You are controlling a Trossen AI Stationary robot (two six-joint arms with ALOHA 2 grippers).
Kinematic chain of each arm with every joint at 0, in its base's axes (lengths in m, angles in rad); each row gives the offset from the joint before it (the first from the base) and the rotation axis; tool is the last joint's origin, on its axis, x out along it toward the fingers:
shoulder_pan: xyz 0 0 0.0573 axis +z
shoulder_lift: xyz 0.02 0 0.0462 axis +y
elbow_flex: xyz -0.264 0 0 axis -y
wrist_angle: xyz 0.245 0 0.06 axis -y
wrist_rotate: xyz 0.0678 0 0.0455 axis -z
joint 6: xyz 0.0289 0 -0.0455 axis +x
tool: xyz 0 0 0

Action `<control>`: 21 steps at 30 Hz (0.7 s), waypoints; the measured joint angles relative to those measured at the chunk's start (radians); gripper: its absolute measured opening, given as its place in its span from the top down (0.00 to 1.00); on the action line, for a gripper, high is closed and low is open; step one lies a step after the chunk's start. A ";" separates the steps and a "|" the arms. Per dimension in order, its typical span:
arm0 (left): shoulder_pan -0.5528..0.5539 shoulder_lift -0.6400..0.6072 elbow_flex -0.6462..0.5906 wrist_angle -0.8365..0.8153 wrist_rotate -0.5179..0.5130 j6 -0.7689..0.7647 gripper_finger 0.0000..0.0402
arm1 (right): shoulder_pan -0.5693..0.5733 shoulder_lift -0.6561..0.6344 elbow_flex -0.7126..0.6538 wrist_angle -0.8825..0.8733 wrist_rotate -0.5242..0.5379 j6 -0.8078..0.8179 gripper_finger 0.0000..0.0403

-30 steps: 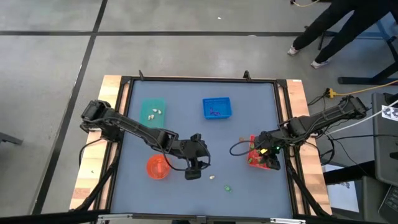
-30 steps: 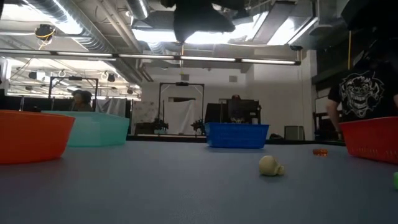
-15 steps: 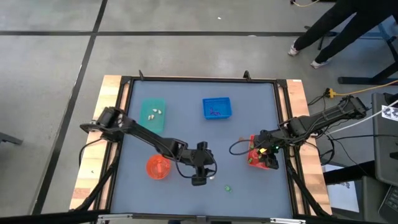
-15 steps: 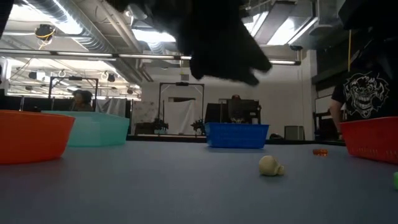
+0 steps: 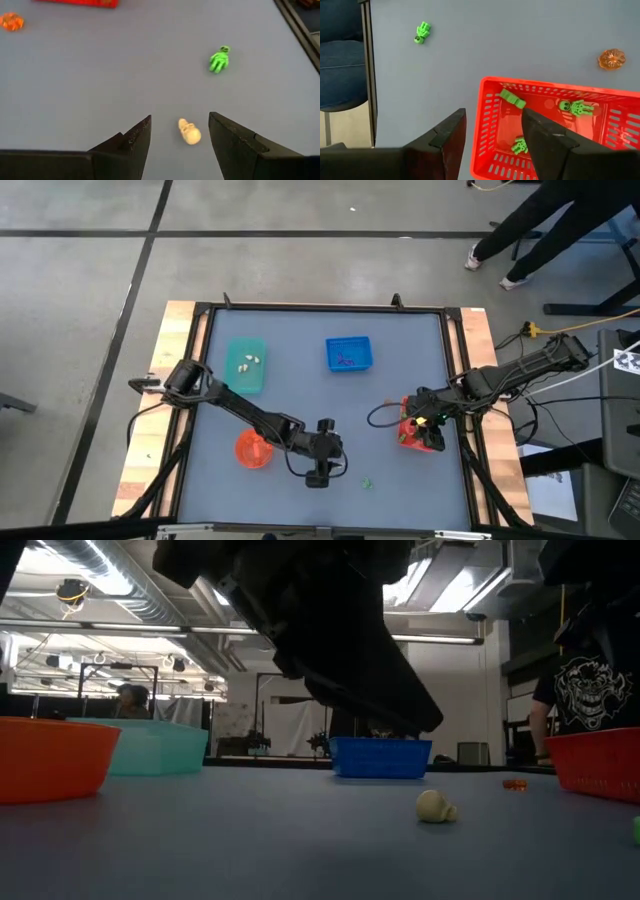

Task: Sort Halloween decoration
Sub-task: Put the white skull toy into the green bin

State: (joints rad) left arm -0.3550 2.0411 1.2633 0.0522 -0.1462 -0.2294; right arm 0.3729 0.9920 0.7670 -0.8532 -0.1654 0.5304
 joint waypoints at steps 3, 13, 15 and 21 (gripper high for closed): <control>-0.016 0.002 0.000 0.010 -0.021 0.028 0.55 | 0.000 0.000 0.000 0.000 0.000 0.000 0.53; -0.048 0.002 0.000 0.048 -0.080 0.024 0.55 | 0.000 0.000 0.000 0.000 0.000 0.000 0.53; -0.049 0.002 0.000 0.047 -0.084 0.023 0.55 | 0.000 0.000 0.000 0.000 0.000 0.000 0.53; -0.047 0.017 0.000 0.085 -0.115 0.021 0.55 | 0.000 0.000 0.000 0.000 0.000 0.000 0.53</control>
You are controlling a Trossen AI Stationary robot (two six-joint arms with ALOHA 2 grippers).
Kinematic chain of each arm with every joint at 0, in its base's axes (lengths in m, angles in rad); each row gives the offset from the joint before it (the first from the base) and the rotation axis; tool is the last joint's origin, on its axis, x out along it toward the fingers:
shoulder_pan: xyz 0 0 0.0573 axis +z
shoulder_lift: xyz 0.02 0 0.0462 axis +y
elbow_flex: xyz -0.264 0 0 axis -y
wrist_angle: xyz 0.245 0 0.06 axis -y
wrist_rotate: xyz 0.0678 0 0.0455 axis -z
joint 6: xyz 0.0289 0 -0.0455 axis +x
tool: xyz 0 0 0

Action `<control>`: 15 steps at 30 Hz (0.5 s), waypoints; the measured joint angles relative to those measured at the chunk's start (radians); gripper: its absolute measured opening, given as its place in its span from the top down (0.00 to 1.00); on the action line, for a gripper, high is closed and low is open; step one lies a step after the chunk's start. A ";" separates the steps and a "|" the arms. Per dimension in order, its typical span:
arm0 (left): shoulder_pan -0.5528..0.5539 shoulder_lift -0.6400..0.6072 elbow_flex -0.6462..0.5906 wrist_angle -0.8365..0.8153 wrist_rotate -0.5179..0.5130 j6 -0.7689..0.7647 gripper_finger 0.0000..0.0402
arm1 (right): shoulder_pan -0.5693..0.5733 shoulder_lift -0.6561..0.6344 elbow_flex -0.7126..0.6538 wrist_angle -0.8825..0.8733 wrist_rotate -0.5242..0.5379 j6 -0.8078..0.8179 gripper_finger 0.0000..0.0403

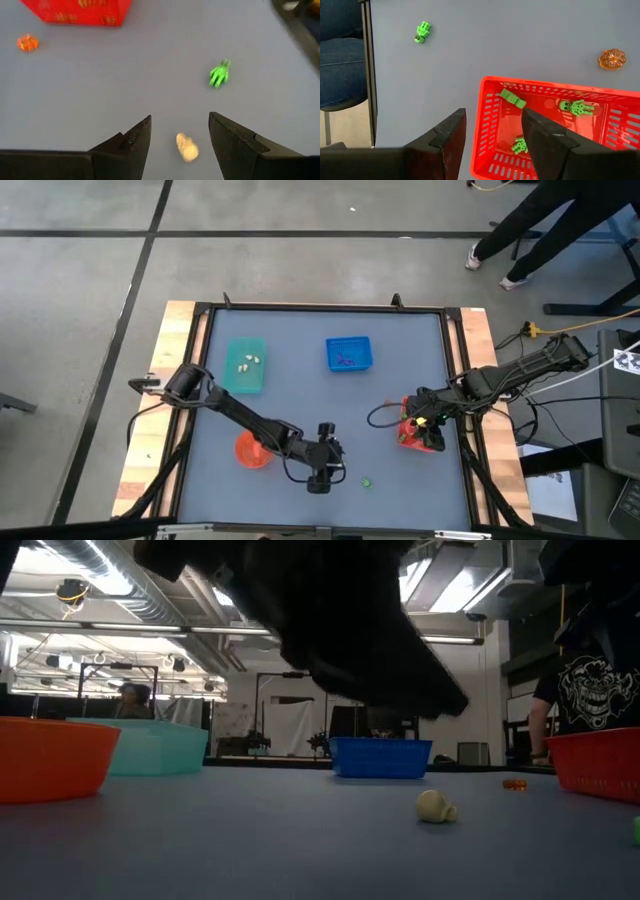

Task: Sort Halloween decoration
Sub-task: Put the white skull toy into the green bin

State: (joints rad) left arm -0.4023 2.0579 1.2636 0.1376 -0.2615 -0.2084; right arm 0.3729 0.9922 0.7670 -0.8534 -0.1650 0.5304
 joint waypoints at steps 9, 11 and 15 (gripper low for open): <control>0.000 0.084 0.000 0.032 0.002 -0.002 0.55 | 0.000 0.000 0.001 0.018 0.000 0.000 0.53; 0.000 0.096 0.000 0.034 0.006 -0.002 0.55 | 0.000 0.000 0.001 0.026 0.001 0.000 0.53; 0.000 0.116 0.000 0.036 0.021 -0.003 0.55 | 0.000 0.000 0.001 0.033 0.001 0.000 0.53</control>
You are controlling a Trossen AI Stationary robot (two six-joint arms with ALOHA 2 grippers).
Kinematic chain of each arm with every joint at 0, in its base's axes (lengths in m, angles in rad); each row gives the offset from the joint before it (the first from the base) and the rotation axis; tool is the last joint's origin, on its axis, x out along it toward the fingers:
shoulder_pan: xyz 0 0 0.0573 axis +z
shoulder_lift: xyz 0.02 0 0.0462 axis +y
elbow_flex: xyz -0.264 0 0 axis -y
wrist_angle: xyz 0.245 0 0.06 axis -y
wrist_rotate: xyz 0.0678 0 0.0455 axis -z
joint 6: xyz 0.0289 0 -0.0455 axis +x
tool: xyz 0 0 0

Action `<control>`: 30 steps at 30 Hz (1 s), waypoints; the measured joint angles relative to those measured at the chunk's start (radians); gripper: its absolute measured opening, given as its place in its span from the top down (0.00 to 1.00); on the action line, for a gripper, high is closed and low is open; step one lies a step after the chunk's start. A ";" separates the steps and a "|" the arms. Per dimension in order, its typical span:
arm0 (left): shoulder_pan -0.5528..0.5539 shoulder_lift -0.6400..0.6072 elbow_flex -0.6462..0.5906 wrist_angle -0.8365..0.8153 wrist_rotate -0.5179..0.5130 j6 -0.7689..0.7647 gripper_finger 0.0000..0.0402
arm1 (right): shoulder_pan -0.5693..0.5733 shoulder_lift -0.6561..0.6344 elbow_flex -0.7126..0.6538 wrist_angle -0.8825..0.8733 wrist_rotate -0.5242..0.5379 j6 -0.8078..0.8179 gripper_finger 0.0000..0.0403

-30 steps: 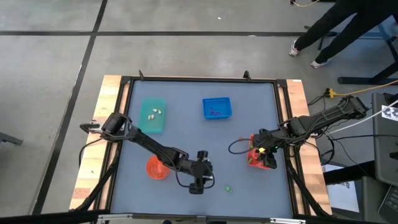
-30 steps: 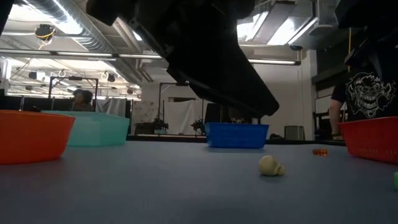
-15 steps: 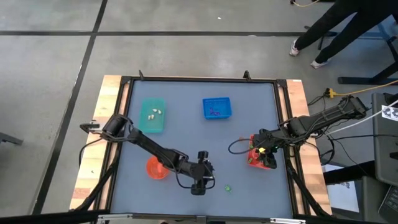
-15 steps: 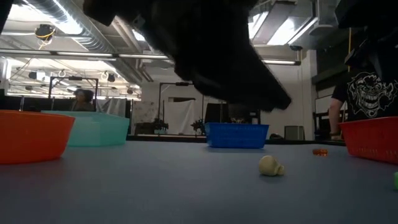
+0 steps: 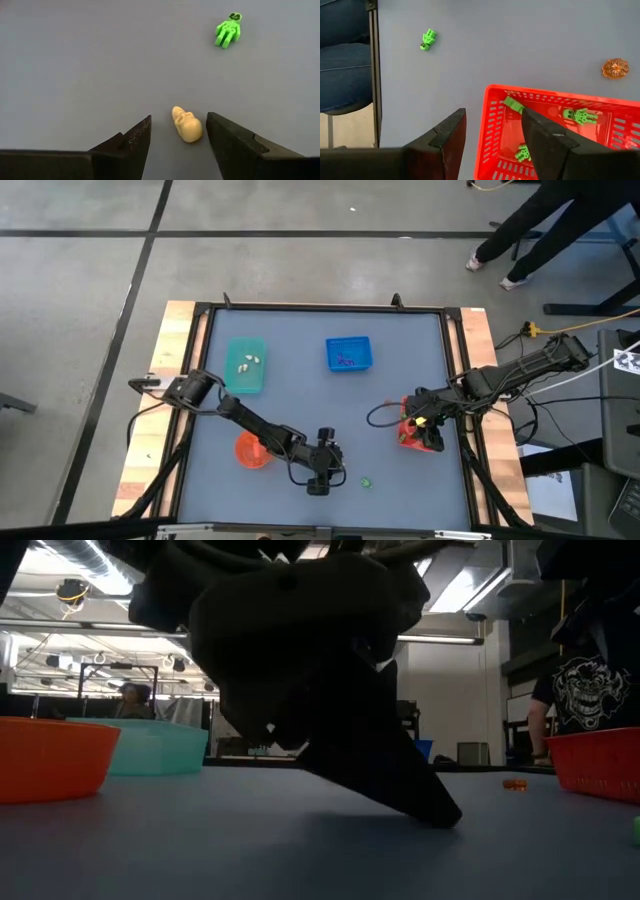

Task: Sort Halloween decoration
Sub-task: Put the white skull toy into the green bin

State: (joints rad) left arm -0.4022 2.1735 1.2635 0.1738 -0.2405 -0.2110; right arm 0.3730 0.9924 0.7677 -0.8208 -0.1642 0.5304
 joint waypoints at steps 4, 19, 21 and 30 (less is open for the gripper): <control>0.001 0.000 0.000 -0.002 0.003 0.000 0.55 | 0.000 0.000 0.000 0.005 0.000 0.000 0.53; 0.003 0.000 0.001 -0.005 0.024 -0.015 0.70 | 0.000 0.000 0.000 0.008 0.000 0.000 0.53; 0.003 0.000 0.001 -0.006 0.024 -0.015 0.72 | 0.000 0.000 0.000 0.008 0.000 0.000 0.53; 0.003 0.000 0.001 -0.007 0.025 -0.015 0.79 | 0.000 0.000 0.000 0.008 0.000 0.000 0.53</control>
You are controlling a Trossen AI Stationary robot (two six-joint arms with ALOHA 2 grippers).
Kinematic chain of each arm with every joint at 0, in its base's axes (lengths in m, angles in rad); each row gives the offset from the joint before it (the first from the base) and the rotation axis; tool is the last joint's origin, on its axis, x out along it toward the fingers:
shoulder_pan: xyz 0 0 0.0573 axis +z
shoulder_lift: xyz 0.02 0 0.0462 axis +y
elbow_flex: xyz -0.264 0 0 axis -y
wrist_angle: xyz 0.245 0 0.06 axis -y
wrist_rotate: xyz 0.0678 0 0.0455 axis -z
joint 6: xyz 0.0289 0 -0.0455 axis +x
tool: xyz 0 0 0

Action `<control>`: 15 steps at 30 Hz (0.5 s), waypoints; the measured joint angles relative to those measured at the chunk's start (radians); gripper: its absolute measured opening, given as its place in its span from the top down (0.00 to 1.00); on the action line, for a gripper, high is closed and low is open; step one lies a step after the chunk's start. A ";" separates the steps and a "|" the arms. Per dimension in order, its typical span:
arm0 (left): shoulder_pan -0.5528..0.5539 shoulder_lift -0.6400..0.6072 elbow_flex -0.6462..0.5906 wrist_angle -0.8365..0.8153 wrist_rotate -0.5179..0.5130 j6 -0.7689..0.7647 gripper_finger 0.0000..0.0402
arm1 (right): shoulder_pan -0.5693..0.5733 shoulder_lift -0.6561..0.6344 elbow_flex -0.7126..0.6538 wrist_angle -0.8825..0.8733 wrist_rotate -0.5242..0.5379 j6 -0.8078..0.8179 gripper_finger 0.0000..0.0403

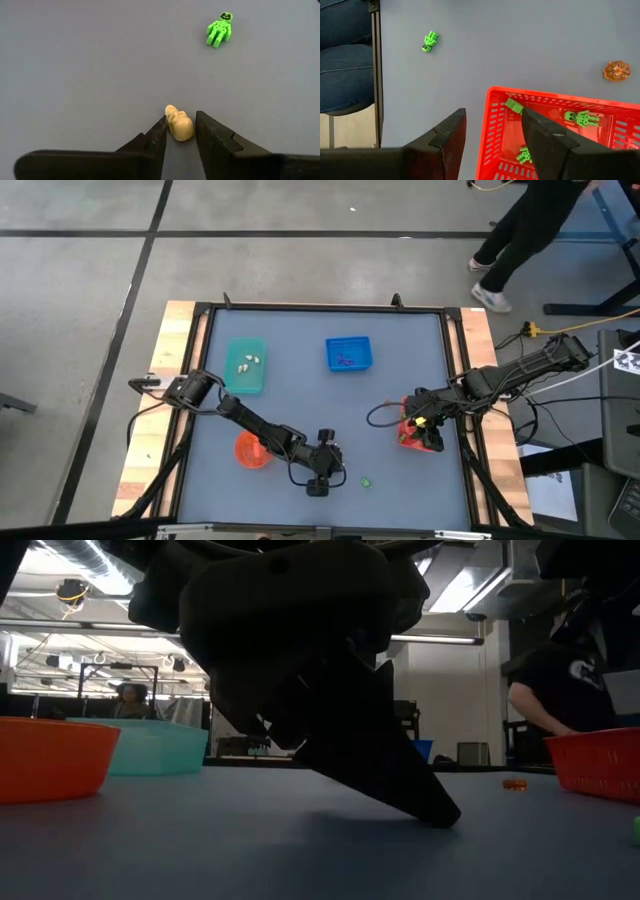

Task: Sort Halloween decoration
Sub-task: Put the white skull toy into the green bin

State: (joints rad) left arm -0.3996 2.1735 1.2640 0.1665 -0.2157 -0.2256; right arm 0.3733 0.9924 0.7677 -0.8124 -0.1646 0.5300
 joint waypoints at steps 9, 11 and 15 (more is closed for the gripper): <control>0.000 0.000 0.000 0.000 -0.001 0.000 0.85 | 0.000 0.000 0.000 0.000 0.000 0.000 0.53; 0.000 0.000 0.000 0.000 -0.001 0.000 0.86 | 0.000 0.000 0.000 0.000 0.000 0.000 0.53; 0.000 0.000 0.000 -0.001 -0.003 0.000 0.88 | 0.000 0.000 0.000 0.000 0.000 0.000 0.53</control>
State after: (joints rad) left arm -0.3992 2.1735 1.2640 0.1658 -0.2188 -0.2256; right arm 0.3733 0.9924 0.7677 -0.8127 -0.1646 0.5301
